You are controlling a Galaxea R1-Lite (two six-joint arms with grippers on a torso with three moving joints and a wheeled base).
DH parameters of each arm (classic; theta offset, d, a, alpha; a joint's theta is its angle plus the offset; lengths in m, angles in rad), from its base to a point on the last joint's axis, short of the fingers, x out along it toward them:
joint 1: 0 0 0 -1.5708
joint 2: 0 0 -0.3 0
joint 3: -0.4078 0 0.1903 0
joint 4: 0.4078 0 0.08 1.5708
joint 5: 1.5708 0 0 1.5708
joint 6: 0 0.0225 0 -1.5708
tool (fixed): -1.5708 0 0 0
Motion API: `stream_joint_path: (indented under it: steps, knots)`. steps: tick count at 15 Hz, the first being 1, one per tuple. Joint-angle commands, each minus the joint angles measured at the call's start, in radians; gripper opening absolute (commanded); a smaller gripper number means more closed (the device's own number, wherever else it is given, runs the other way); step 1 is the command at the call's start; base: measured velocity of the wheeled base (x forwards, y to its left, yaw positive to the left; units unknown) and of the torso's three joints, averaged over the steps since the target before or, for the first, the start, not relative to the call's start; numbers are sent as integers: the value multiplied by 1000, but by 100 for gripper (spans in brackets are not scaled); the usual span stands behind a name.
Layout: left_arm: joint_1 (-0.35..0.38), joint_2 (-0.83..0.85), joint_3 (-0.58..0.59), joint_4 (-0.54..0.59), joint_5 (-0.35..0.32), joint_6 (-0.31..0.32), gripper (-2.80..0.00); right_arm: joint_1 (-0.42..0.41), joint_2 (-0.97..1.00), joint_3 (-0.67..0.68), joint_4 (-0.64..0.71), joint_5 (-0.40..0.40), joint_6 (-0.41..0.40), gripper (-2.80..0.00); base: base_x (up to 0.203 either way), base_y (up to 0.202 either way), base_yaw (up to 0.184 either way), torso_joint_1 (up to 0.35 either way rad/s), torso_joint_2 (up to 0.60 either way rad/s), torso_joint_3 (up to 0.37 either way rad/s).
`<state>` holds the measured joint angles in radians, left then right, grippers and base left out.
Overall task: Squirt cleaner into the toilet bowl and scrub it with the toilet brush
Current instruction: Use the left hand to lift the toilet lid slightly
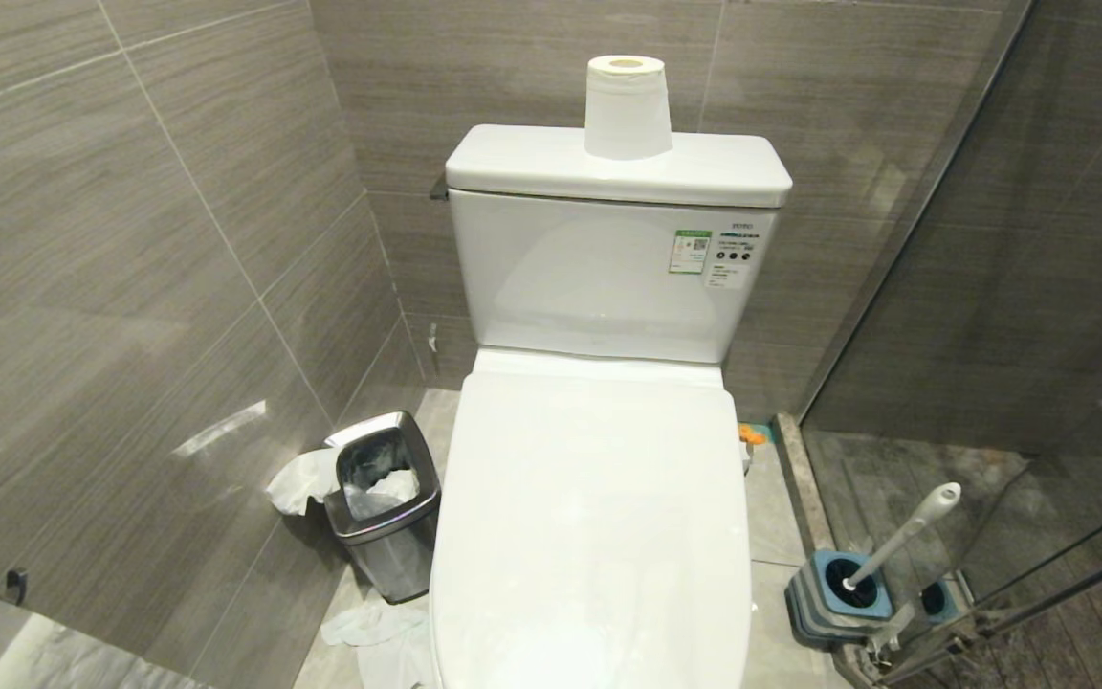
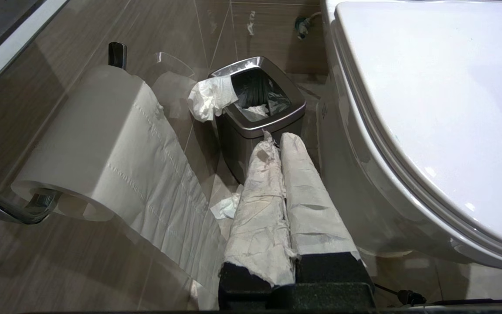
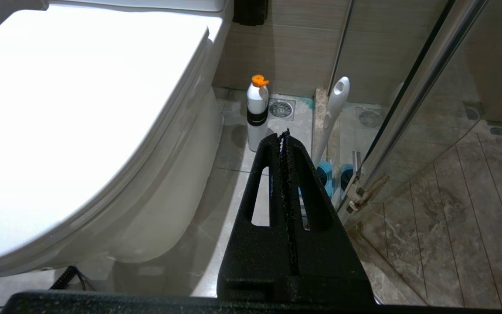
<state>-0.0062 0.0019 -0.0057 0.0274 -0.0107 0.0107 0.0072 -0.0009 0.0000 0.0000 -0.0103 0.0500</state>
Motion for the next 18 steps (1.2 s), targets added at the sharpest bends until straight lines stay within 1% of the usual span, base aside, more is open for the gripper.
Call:
stream_joint_path:
  steps: [1, 18]
  knots:
    - [0, 0, 0, 0, 0, 0, -280, 0, 1, 0, 0, 0, 1, -280, 0, 0, 0, 0, 0, 0]
    - [0, 0, 0, 0, 0, 0, -280, 0, 1, 0, 0, -1, 1, -280, 0, 0, 0, 0, 0, 0]
